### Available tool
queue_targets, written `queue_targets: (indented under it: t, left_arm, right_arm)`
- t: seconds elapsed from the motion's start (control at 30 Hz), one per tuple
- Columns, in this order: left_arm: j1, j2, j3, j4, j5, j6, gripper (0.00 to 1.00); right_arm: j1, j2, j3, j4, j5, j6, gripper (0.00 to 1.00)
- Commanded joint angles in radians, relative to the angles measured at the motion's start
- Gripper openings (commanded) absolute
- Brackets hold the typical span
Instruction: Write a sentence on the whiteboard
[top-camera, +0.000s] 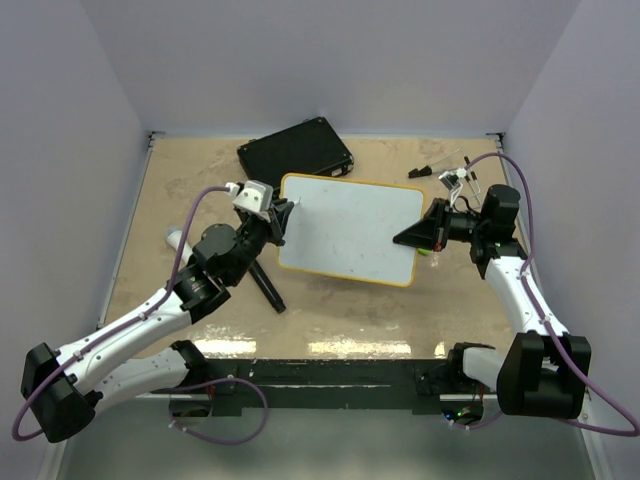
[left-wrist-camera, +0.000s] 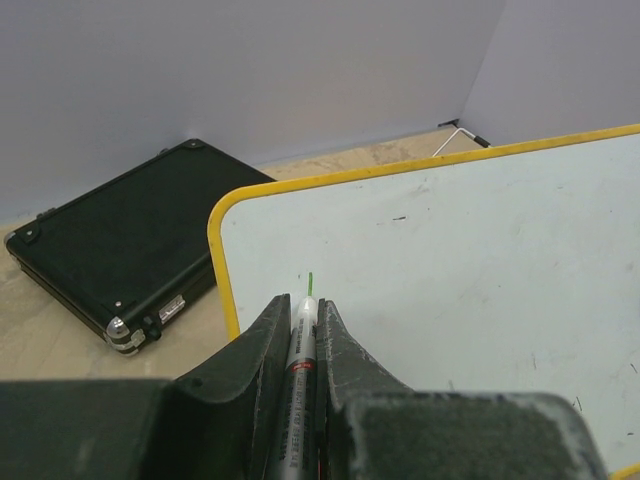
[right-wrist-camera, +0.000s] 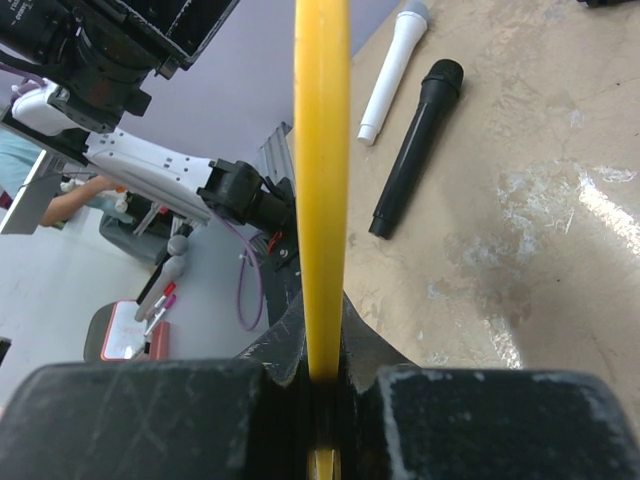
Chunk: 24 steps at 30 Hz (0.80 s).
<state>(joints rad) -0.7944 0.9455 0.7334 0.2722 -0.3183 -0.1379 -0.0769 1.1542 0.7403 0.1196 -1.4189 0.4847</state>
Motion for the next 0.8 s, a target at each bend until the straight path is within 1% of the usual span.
queue_targets:
  t: [0.0,0.53,0.77]
  left_arm:
    - [-0.005,-0.022,-0.014,0.005,-0.001,-0.008,0.00]
    - [-0.005,-0.073,-0.072,-0.057,0.061,-0.074,0.00]
    - [-0.005,-0.077,-0.031,-0.044,0.030,-0.052,0.00]
  right_arm:
    - [0.005,-0.024,0.053,0.034,-0.038,-0.001,0.00]
    - [0.006,-0.031,0.051,0.032,-0.037,0.003,0.00]
    - [0.005,-0.031,0.051,0.034,-0.037,0.005,0.00]
